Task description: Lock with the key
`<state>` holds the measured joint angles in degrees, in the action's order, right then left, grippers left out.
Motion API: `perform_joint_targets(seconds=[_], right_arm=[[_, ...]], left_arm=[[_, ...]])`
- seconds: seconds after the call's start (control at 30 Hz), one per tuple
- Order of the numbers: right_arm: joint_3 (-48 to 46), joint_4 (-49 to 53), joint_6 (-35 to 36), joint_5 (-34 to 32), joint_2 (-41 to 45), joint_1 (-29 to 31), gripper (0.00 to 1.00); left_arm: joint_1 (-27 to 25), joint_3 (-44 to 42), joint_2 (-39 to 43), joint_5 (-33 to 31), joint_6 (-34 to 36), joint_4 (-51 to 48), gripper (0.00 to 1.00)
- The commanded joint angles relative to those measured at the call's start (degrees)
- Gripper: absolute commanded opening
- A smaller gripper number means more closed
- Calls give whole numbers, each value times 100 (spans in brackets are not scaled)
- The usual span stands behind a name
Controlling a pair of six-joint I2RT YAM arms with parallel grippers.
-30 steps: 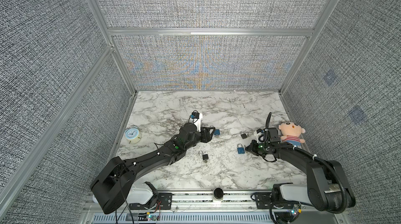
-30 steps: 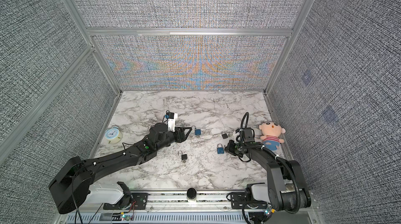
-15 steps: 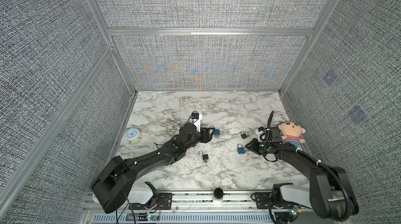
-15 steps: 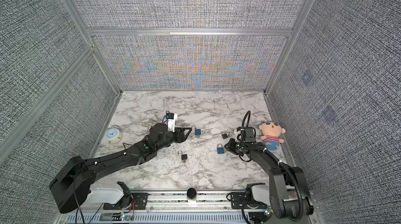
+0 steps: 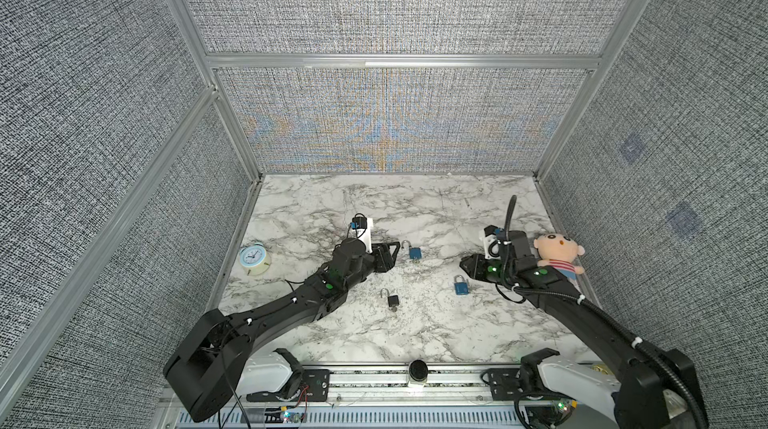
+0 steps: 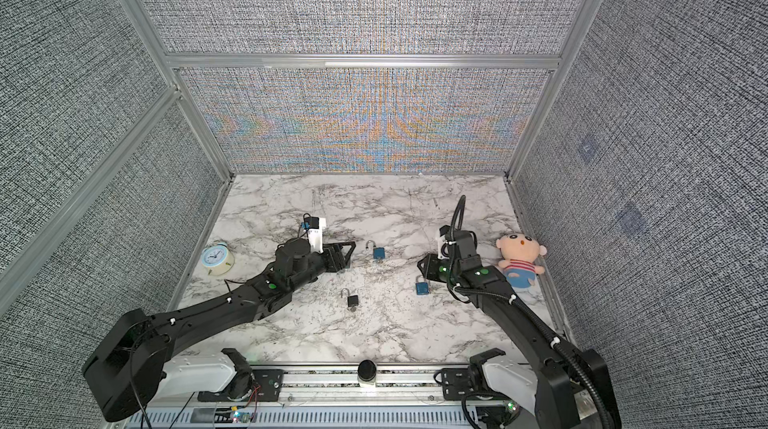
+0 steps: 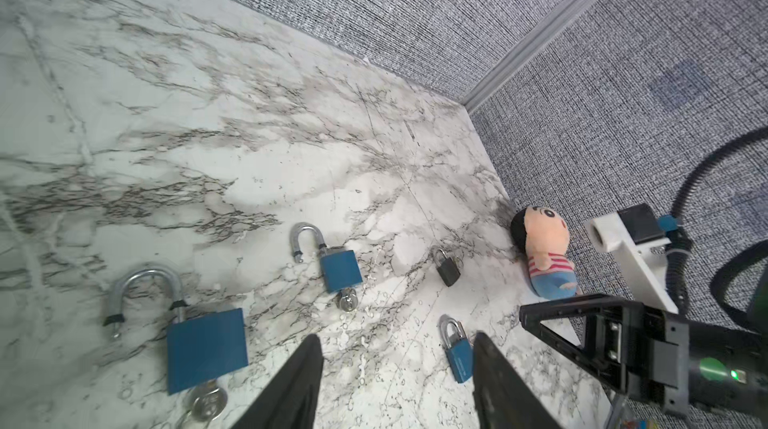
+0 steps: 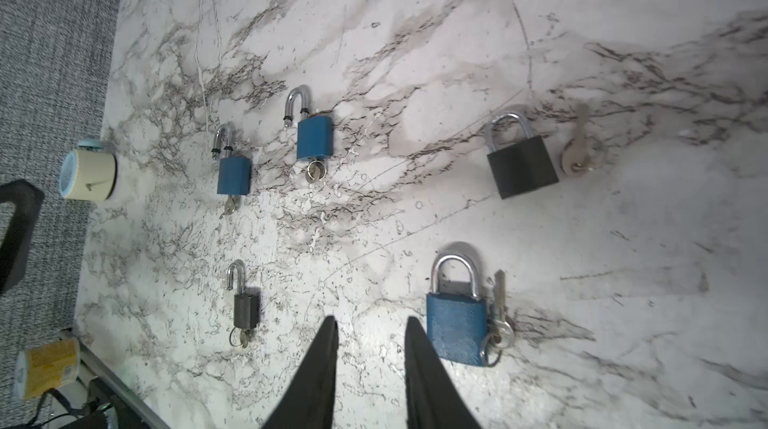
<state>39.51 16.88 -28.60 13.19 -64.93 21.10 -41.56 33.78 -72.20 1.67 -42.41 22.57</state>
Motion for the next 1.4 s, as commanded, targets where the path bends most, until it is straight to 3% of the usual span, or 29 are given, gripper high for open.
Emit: perform_joint_targets(seconds=[0.0, 0.17, 0.63, 1.03, 1.37], right_arm=[[330, -81, -91, -798, -397, 418, 31], [1008, -348, -180, -1106, -1521, 920, 37], [2658, -471, -538, -1360, -3939, 1287, 43], [3619, 369, -370, -2123, -4865, 1646, 43], [3876, 666, -321, -2274, -5168, 1690, 43]], left_arm=[[229, -138, 96, 190, -154, 72, 60], [511, -382, 313, 324, -223, 76, 60], [877, -859, 985, 351, -203, -62, 62], [1042, -1074, 1047, 525, -250, 92, 62], [1132, -1102, 1002, 627, -258, 160, 63]])
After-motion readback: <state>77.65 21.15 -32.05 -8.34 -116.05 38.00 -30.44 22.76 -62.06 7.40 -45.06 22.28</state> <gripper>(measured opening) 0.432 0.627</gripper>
